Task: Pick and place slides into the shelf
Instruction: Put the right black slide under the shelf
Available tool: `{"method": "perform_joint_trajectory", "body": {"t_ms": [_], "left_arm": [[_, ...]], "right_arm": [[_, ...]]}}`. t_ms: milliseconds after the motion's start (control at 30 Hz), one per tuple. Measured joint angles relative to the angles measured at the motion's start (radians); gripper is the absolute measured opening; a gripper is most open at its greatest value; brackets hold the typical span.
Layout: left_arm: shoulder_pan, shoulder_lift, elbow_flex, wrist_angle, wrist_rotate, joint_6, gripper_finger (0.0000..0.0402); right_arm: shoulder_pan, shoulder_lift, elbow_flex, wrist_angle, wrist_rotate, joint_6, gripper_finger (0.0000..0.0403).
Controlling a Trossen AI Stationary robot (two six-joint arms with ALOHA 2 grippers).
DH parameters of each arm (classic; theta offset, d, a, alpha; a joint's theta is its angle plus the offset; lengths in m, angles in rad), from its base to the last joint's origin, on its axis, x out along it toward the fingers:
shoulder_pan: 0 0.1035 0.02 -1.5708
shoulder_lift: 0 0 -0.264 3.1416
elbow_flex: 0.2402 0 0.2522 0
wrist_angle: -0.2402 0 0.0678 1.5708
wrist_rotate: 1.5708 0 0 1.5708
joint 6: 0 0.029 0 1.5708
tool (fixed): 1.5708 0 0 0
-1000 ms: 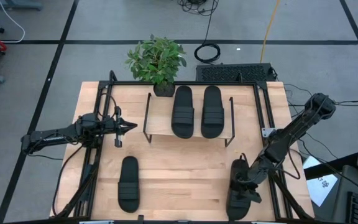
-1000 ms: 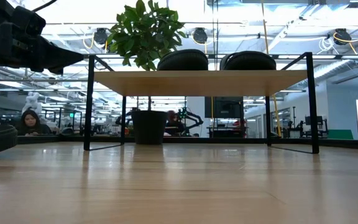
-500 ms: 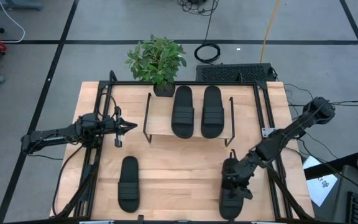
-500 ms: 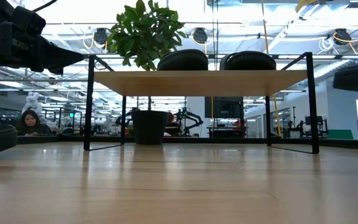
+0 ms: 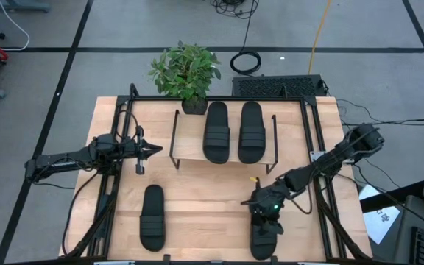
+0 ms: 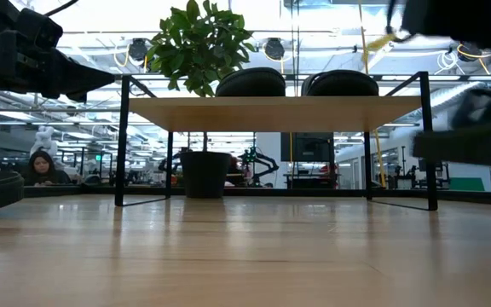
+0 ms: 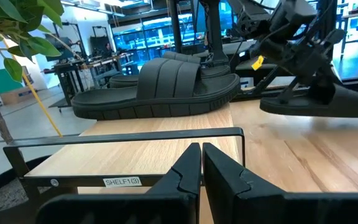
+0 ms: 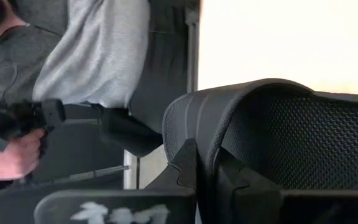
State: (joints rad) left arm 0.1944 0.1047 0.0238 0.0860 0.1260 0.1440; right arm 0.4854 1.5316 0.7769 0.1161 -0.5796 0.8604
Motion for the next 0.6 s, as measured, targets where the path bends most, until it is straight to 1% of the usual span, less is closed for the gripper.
{"method": "perform_joint_trajectory", "body": {"t_ms": [133, 267, 400, 600], "left_arm": [[0.000, 0.000, 0.000, 0.000, 0.000, 0.000, 0.0024], [0.000, 0.000, 0.000, 0.000, 0.000, 0.000, 0.0024], [0.000, 0.000, 0.000, -0.001, 0.004, 0.000, 0.0024], [0.000, 0.000, 0.000, -0.001, 0.005, -0.001, 0.0024]], "right_arm": [[-0.032, 0.040, 0.100, -0.096, -0.029, -0.108, 0.0002], [-0.070, 0.077, 0.154, -0.144, -0.048, -0.147, 0.0002], [-0.091, 0.107, 0.168, -0.151, -0.059, -0.175, 0.0003], [-0.093, 0.139, 0.169, -0.150, -0.059, -0.178, 0.0003]]}}
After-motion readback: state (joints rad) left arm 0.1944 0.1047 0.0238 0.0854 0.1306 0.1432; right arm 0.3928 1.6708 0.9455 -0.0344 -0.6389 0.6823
